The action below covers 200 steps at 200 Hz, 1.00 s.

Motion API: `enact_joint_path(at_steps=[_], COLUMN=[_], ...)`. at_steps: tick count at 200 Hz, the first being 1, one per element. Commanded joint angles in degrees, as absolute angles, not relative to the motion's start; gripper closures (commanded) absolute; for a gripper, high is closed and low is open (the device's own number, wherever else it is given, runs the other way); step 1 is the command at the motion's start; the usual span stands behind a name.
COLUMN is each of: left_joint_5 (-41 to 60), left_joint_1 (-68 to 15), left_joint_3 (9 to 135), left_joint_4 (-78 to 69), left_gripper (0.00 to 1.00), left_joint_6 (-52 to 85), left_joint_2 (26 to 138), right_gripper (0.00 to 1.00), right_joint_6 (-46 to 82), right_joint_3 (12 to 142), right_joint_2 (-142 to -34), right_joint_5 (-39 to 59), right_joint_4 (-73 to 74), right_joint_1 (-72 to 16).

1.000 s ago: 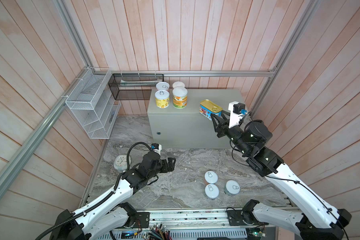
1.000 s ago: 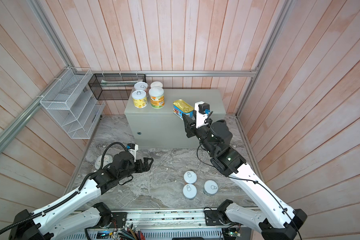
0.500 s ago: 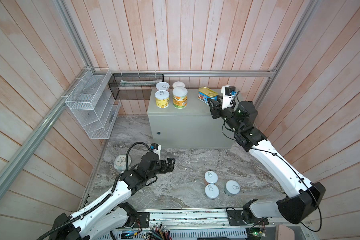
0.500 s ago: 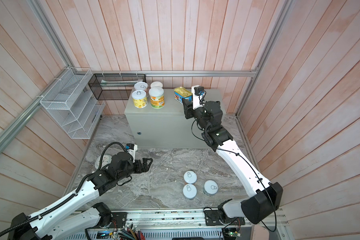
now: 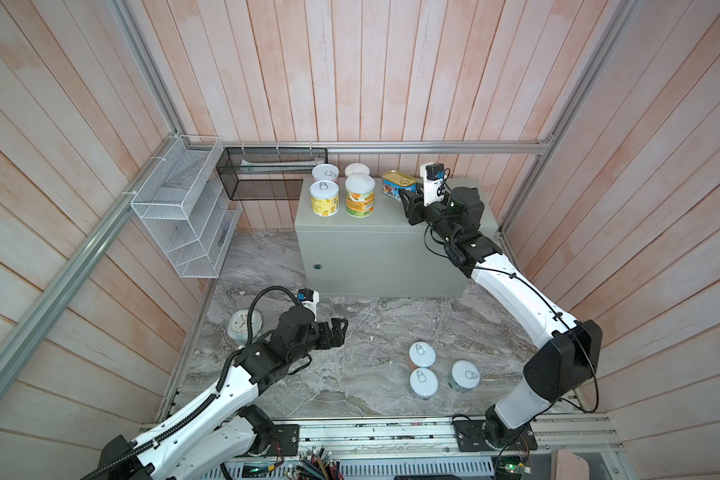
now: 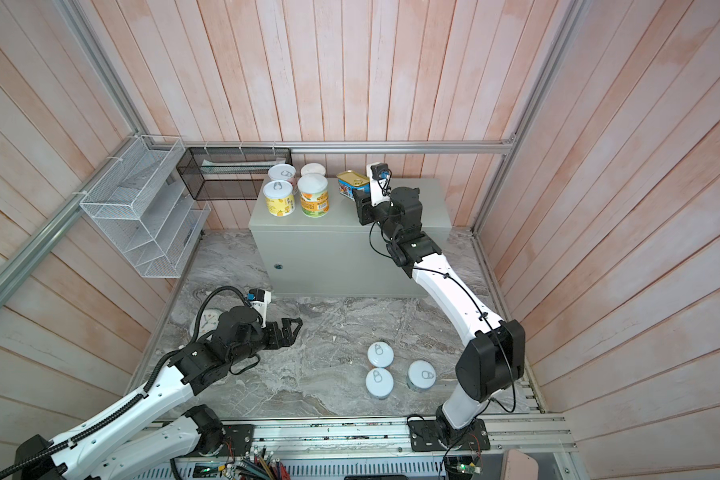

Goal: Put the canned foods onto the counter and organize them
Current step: 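Lower the tin onto the cabinet top beside the cans and open the right gripper, then draw the right gripper back down while the left gripper reaches over the floor cans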

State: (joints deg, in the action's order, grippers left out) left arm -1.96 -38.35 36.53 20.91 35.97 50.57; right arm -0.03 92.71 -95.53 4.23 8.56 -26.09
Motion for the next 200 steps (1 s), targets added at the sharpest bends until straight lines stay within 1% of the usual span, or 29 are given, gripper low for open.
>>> enact_joint_path(at_steps=[1,13,28,36,50,56,70,82,109,142,177,200], left_joint_5=[-2.99,-2.94,-2.59,-2.48,-2.46,-2.46,-2.42,-2.39,-1.41,0.82,3.64,2.83], left_joint_1=[-38.14,-38.2,-38.14,-38.23,-38.21,-38.15,-38.25,-38.24,-38.23,-38.32,-39.38,-43.42], left_joint_3=[37.36,37.28,37.4,37.51,37.75,37.85,37.97,37.88,37.54,38.23,38.88,39.57], left_joint_4=[22.15,22.02,21.99,21.98,22.24,22.37,22.32,22.09,20.58,18.66,15.73,14.86], left_gripper=[0.0,0.0,0.0,0.0,0.0,0.0,0.0,0.0,0.0,0.0,0.0,0.0], left_joint_6=[37.03,37.4,37.61,37.61,37.62,37.53,37.53,37.61,37.7,37.19,36.79,36.05], left_joint_2=[49.33,49.31,49.58,49.67,49.98,50.01,50.25,50.41,51.14,52.68,54.49,55.42], right_gripper=[0.58,0.58,0.54,0.49,0.32,0.27,0.2,0.16,0.11,0.1,0.09,0.09], right_joint_6=[-1.23,-1.82,-2.82,-3.13,-3.37,-3.53,-3.67,-3.73,-3.52,-0.04,5.33,6.62], right_joint_3=[97.81,98.53,100.02,101.22,101.94,101.78,99.95,96.53,87.93,85.87,69.77,63.79], right_joint_2=[-96.96,-98.16,-99.85,-100.66,-101.22,-100.99,-99.25,-96.34,-89.41,-83.7,-70.65,-64.35], right_joint_5=[6.13,5.91,5.49,5.13,4.23,4.12,4.0,3.93,4.72,5.53,2.79,-0.27], right_joint_4=[13.63,13.75,13.07,12.07,11.12,10.97,11.62,14.16,20.02,13.46,17.12,12.86], right_joint_1=[-25.75,-25.75,-25.68,-25.66,-25.58,-25.58,-25.58,-25.58,-25.48,-25.49,-25.42,-25.38])
